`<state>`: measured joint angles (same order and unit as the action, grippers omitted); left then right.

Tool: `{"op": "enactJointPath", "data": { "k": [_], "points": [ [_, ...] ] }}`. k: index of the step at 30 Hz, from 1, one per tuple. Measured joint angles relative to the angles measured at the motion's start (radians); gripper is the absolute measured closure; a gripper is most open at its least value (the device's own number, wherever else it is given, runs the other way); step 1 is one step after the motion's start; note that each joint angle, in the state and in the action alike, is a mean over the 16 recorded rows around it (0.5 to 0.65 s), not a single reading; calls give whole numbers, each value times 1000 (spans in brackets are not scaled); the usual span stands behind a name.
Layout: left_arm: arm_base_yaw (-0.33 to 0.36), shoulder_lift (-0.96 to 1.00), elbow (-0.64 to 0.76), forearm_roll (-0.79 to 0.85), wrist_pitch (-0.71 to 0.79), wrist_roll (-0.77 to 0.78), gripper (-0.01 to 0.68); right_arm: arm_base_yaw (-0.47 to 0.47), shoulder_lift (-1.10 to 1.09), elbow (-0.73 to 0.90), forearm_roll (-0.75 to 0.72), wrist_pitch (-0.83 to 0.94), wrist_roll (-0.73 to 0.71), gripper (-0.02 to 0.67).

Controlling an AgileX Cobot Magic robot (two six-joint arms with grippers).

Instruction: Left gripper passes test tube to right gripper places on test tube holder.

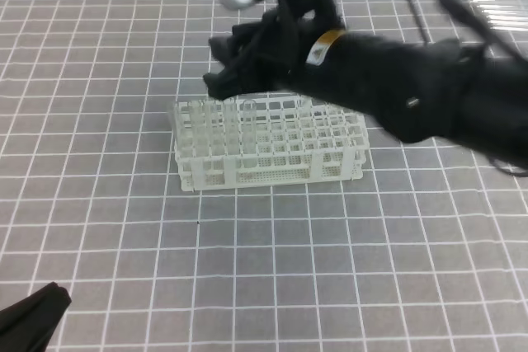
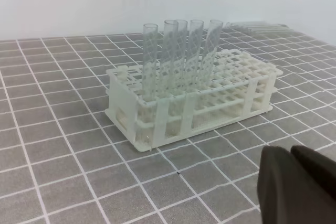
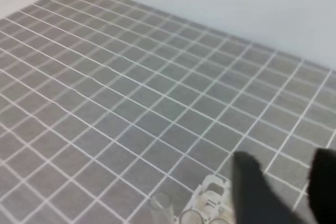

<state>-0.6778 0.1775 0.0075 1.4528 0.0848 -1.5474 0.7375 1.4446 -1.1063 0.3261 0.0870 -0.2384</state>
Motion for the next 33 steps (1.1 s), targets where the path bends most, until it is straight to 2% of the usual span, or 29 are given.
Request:
{"op": "enactJointPath", "data": {
  "k": [5, 9, 16, 23, 33],
  "points": [
    [0, 1, 2, 0, 1, 0, 673, 0, -251, 211, -9, 104, -10, 588],
    [0, 1, 2, 0, 1, 0, 673, -1, -437, 404, -18, 122, -13, 662],
    [0, 1, 0, 0, 3, 0, 673, -51, -532, 569, -36, 21, -13, 662],
    [0, 1, 1, 0, 8, 0, 673, -225, -796, 782, -41, -48, -12, 662],
    [0, 1, 1, 0, 13, 1, 674, -524, -1292, 1039, 0, 57, -11, 662]
  ]
}}
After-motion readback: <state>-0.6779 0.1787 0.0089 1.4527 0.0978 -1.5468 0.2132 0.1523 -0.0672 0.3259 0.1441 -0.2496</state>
